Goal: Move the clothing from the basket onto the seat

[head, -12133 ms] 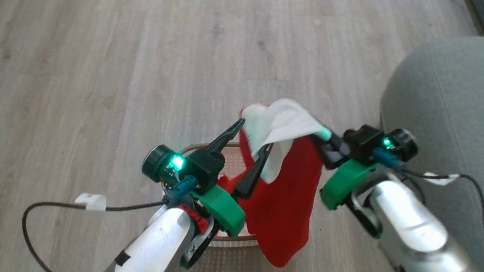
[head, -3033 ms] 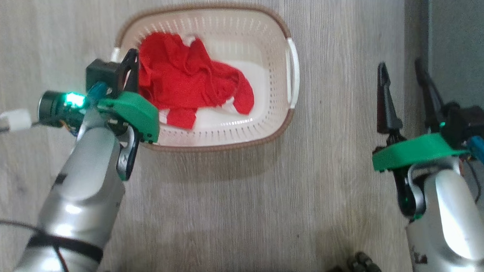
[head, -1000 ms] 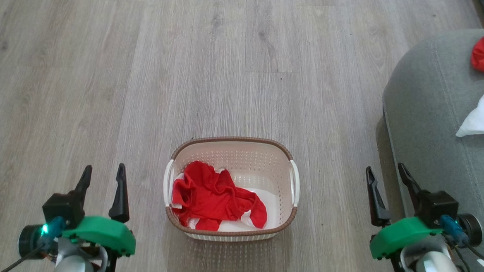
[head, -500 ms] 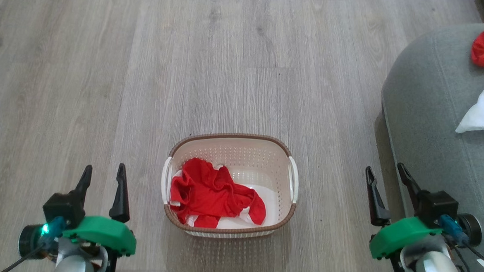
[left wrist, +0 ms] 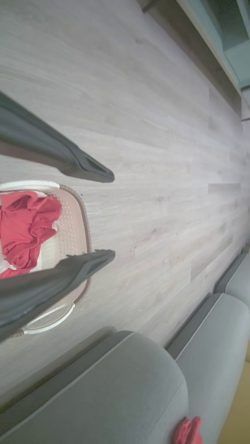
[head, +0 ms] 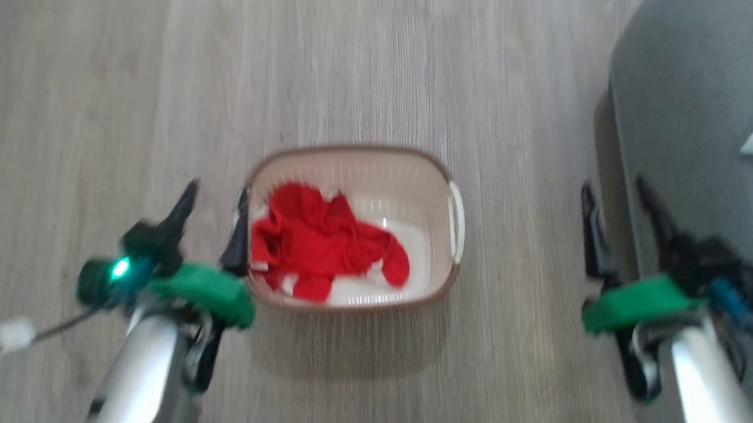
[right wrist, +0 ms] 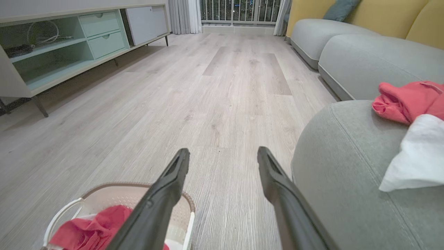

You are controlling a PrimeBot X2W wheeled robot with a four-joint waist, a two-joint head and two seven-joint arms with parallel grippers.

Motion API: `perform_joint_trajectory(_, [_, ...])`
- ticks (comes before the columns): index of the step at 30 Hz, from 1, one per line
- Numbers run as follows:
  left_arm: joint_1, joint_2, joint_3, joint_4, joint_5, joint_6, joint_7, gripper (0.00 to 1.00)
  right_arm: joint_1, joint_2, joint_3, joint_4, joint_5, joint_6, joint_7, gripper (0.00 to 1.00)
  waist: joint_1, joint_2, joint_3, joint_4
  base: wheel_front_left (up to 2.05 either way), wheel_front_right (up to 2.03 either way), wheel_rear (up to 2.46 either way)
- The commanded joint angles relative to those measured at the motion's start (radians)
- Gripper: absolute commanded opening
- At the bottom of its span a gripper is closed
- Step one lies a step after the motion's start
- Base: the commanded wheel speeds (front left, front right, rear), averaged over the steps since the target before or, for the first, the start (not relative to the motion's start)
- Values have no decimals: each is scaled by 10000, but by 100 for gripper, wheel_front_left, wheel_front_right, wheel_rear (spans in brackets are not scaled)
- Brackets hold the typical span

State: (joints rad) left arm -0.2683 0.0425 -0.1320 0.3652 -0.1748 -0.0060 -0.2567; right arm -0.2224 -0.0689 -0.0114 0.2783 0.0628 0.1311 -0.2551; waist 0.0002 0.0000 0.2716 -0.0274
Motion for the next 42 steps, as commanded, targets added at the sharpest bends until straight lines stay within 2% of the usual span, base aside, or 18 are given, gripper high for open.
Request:
perform_joint_trajectory(1, [-548,78,83,-6,120,2,-36,100,-444,21,183,-412,-11,-4,-67,100,-2,0,1208,-206,0,0,0])
perform_joint_trajectory(10, [-3950,78,-1548,2423,507,-11,904,100,-2091,148,175,-1033,68,-4,-67,100,-2,0,4255,-881,0,0,0])
perform_joint_trajectory(19, [-6121,205,-2317,4895,1216,44,2150,100,-3000,184,823,-1278,944,-4,-67,100,-2,0,5965,-2058,0,0,0])
perform_joint_trajectory(30, [-7657,628,-2599,6658,1591,351,2878,100,-3295,186,1337,-1531,1957,-4,-67,100,-2,0,7313,-3085,0,0,0])
perform_joint_trajectory(36, [-7979,1167,-2791,7407,1837,604,2986,100,-3279,186,1494,-1628,2267,-4,-67,100,-2,0,7666,-3514,0,0,0])
perform_joint_trajectory(42, [-8147,1402,-3115,7887,2101,675,2995,100,-3131,186,1458,-1701,2456,-4,-67,100,-2,0,7714,-3633,0,0,0])
